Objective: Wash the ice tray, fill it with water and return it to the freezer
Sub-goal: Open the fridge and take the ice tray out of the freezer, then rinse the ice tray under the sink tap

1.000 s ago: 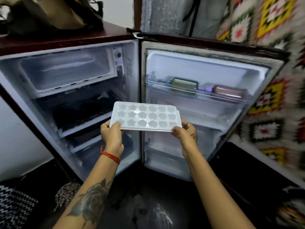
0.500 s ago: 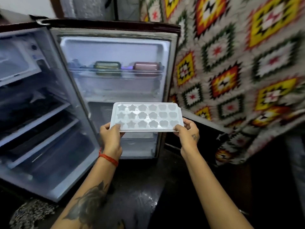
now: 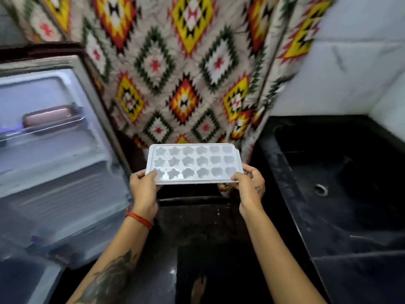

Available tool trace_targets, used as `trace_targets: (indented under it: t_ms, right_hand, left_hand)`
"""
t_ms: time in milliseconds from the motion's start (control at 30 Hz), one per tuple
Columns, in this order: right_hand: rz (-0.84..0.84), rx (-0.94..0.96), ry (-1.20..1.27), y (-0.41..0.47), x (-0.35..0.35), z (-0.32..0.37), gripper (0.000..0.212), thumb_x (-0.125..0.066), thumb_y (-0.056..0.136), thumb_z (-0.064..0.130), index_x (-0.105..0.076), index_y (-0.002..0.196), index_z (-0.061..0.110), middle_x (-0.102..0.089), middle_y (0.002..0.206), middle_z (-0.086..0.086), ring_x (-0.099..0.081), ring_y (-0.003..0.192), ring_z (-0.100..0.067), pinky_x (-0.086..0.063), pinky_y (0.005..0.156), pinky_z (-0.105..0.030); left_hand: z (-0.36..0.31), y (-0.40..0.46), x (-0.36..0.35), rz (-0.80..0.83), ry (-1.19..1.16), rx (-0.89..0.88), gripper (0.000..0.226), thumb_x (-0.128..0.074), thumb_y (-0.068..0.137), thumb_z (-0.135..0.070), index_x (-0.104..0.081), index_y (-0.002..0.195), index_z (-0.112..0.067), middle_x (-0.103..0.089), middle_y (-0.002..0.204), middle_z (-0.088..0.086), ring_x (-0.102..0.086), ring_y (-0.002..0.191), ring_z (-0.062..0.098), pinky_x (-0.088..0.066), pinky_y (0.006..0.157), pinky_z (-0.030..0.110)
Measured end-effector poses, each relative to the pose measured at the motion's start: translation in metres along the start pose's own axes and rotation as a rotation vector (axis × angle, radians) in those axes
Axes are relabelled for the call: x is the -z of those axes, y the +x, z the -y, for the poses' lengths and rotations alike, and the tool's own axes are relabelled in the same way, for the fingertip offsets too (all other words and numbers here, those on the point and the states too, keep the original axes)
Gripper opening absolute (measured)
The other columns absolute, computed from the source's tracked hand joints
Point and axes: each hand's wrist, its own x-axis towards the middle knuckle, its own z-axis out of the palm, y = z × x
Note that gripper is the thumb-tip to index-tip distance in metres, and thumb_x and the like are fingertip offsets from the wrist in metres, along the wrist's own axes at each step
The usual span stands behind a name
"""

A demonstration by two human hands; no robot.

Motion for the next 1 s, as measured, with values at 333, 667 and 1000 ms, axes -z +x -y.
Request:
trace_targets:
  t_ms: [333, 667, 1000]
  right_hand:
    - [-0.361, -0.001, 0.154, 0.088, 0.075, 0.019, 0.034, -0.060, 0.068, -0.005, -0.064, 0.091, 0.020, -0.069, 0.096, -0.005, -0.067, 0.089, -0.021, -0.056, 0.072, -0.032]
    - [-0.642, 0.007, 0.262, 0.130, 0.145, 0.037, 0.036, -0.060, 0.071, -0.004, -0.066, 0.103, 0.011, -0.068, 0.092, 0.001, -0.066, 0.088, -0.018, -0.055, 0.074, -0.030]
    - [-0.815, 0.016, 0.304, 0.167, 0.226, 0.046, 0.032, -0.060, 0.070, -0.003, -0.065, 0.097, 0.013, -0.069, 0.096, -0.003, -0.066, 0.093, -0.021, -0.056, 0.077, -0.035]
  left_hand:
    - [0.023, 0.008, -0.162, 0.414, 0.199, 0.051, 0.012, -0.058, 0.090, -0.013, -0.061, 0.100, -0.008, -0.064, 0.107, 0.010, -0.062, 0.099, 0.027, -0.053, 0.086, 0.040]
    - [0.045, -0.016, -0.276, 0.758, 0.342, 0.041, 0.023, -0.060, 0.090, -0.018, -0.058, 0.111, -0.010, -0.064, 0.109, 0.009, -0.062, 0.097, 0.027, -0.051, 0.083, 0.041]
    - [0.071, -0.080, -0.369, 1.003, 0.340, 0.078, 0.027, -0.050, 0.096, -0.024, -0.049, 0.121, -0.014, -0.059, 0.104, -0.001, -0.060, 0.090, 0.016, -0.053, 0.069, 0.032]
